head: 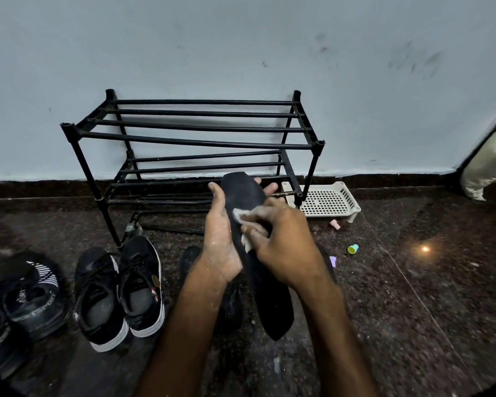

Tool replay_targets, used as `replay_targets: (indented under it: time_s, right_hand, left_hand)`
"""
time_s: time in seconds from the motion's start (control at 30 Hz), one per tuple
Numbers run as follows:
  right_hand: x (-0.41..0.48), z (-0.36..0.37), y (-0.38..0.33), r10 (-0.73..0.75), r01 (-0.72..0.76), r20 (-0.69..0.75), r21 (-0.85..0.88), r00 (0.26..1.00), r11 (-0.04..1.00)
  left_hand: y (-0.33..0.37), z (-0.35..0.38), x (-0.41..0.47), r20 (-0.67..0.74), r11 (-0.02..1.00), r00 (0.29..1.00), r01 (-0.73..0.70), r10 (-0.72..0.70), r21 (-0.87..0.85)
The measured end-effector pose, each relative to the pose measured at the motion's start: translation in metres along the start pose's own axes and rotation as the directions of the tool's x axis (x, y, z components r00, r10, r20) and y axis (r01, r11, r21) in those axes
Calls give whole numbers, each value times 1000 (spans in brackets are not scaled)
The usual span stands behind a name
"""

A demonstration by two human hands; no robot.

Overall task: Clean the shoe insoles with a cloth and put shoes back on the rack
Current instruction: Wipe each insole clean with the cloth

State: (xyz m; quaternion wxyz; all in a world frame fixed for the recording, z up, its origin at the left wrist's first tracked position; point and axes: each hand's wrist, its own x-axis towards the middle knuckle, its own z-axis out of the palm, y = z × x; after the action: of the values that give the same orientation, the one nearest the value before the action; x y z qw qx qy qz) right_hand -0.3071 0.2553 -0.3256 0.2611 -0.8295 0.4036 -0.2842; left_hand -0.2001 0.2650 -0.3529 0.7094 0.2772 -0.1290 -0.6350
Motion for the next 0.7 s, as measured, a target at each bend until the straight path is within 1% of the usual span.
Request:
replay_targets:
  time_s: [0.03,0.07,0.1,0.2,0.23,0.27,0.3,0.33,0.4,0.43,0.47,0.5,0.57,0.6,0.63,0.67,0.7]
  right_hand:
    - [-4,0,2,10,-11,58,26,998,1000]
    - [-8,-1,4,28,-30,78,24,997,999]
    - [-10,-1,7,48,-48,46,-3,998,999]
    - [-4,-2,6,96,-124,-148,-195,984,973]
    - [0,-3,3,101,-149,-207,-231,973,961]
    - [4,-3,1,91,-147,-238,-226,967,963]
    - [6,-2,0,68,-114,-226,-193,972,975]
    - [7,-2,-2,34,-58,-178,-132,983,990]
    - [3,0,-3,-24,24,-22,-9,999,1000]
    - [0,0,-2,-25,25,40,6,999,1000]
    - [-1,-1,1,-5,6,67,-15,998,1000]
    - [0,-1,4,26,-23,47,-60,999,998]
    - [8,-2,8,68,-83,-98,-167,993,982]
    - [13,-2,8,62,-96,-169,-201,984,975]
    - [17,-1,5,40,-81,-202,-200,979,976]
    - [20,1,2,8,-42,-179,-187,984,981]
    - [19,1,0,-25,6,-113,-161,993,987]
  left_hand:
    - [2,-1,-1,-9,1000,1000,-7,7,-7]
    - [3,-1,-2,-6,1000,1000,-7,7,-18]
    - [3,-1,-3,13,1000,1000,3,-2,-25]
    - [-2,6,-10,75,998,995,65,-67,27]
    - [-4,8,-11,82,995,993,87,-90,45]
    - [-5,8,-12,84,993,991,100,-104,56]
    - [-5,8,-11,74,993,992,101,-105,64]
    - [-3,6,-10,58,994,994,93,-97,62]
    - [3,1,-7,36,997,997,71,-72,31]
    - [5,-1,-5,29,998,998,61,-62,22]
    - [6,-3,-4,32,998,998,59,-59,17]
    - [6,-5,-3,48,997,996,69,-70,19]
    - [2,-3,-6,67,994,992,107,-109,34]
    - [-1,-2,-6,61,992,990,121,-123,44]
    - [-5,-3,-4,50,990,990,129,-132,57]
    - [-6,-5,-2,39,989,990,129,-132,74]
    - [-6,-7,0,36,988,991,125,-128,90]
